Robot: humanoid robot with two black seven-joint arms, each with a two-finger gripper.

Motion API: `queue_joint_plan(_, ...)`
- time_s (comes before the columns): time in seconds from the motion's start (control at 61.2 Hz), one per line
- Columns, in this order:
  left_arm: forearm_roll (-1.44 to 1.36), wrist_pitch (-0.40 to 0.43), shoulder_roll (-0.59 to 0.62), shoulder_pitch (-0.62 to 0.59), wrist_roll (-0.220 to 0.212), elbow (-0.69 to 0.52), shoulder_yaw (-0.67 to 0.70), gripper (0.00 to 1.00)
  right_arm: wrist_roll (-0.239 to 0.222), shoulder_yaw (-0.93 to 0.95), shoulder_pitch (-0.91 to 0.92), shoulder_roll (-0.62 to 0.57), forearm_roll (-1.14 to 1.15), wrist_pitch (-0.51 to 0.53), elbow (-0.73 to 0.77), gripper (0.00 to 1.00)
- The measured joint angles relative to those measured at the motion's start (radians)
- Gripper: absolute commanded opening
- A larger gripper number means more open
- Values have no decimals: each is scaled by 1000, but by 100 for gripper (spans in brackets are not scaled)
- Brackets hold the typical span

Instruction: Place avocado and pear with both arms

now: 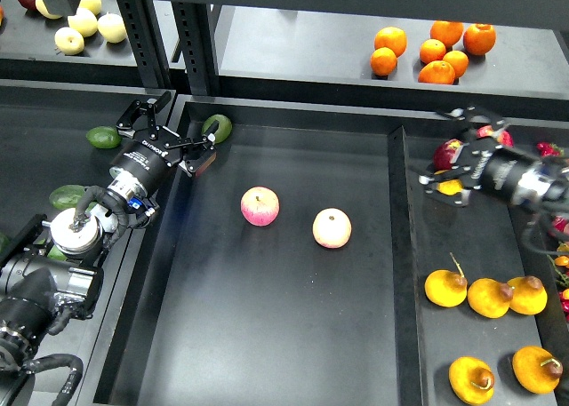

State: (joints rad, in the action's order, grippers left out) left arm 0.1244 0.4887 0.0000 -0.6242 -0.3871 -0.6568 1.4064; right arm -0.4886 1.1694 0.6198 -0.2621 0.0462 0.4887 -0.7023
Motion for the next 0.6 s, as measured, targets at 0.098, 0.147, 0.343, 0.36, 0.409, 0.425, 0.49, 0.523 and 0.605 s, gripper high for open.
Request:
queue_joint_plan(0.098, 0, 0, 0, 0, 12, -4, 0, 99, 58, 7, -4, 75, 1, 0, 24, 99)
queue_joint_plan(0.147, 0, 0, 0, 0, 25, -4, 0, 99, 90, 8, -4, 98, 1, 0, 27, 99)
queue_joint_plan(0.343, 0, 0, 0, 0, 48, -8, -6, 99, 185, 10, -4, 196, 1, 0, 49, 99)
queue_joint_plan(0.36, 0, 0, 0, 0, 49, -9, -6, 99, 197, 11, -3, 204, 1, 0, 53, 99)
queue_joint_plan(0.409, 0, 0, 0, 0, 50, -12, -7, 99, 237, 18, 0, 227, 1, 0, 68, 99)
queue_joint_plan(0.425, 0, 0, 0, 0, 50, -13, -7, 99, 249, 22, 1, 234, 1, 0, 72, 99)
queue_joint_plan(0.49, 0, 0, 0, 0, 52, -15, -9, 99, 284, 43, 3, 253, 4, 0, 91, 99)
queue_joint_plan(0.523, 0, 0, 0, -1, 54, -16, -9, 99, 294, 58, 4, 257, 7, 0, 100, 99)
queue_joint_plan(0.605, 0, 0, 0, -4, 58, -16, -11, 99, 304, 85, 4, 261, 12, 0, 116, 99)
